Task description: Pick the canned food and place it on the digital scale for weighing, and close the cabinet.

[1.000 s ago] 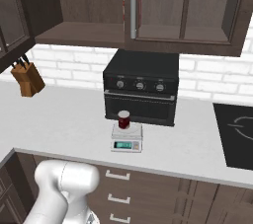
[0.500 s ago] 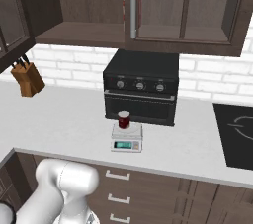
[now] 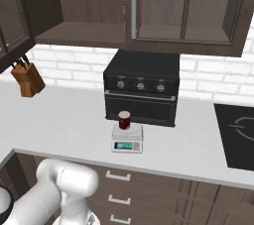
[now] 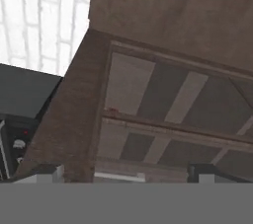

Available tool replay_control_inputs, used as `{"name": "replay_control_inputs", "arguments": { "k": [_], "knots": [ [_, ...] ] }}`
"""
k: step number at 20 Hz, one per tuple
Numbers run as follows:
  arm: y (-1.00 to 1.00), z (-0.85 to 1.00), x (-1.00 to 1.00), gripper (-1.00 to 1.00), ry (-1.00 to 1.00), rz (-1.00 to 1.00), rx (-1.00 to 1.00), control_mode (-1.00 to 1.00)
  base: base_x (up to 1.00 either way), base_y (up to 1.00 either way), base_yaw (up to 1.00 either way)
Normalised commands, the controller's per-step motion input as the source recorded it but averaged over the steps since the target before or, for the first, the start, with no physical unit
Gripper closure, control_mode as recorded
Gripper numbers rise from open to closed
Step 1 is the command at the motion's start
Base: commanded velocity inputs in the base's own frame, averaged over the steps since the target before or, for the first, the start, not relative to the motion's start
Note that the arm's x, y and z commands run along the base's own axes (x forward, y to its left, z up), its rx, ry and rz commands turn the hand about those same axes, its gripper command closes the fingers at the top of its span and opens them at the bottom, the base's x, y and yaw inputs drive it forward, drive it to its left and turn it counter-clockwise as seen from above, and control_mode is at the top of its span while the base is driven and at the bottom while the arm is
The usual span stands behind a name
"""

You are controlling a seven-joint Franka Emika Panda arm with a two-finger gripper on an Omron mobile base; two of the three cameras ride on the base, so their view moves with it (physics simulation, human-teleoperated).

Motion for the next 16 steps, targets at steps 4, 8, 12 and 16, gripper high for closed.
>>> {"name": "replay_control_inputs", "arguments": {
  "k": [4,8,12,16],
  "knots": [
    [-0.59,0.31,0.43,-1.00,0.01,-0.02,0.00,-1.00,0.00,0.00,0.00],
    [-0.79,0.34,0.35,-1.00,0.03,0.00,0.00,-1.00,0.00,0.00,0.00],
    [-0.94,0.27,0.36,-1.00,0.02,0.00,0.02,-1.00,0.00,0.00,0.00],
    [-0.98,0.15,0.61,-1.00,0.07,0.00,0.06,-1.00,0.00,0.00,0.00]
  ]
}}
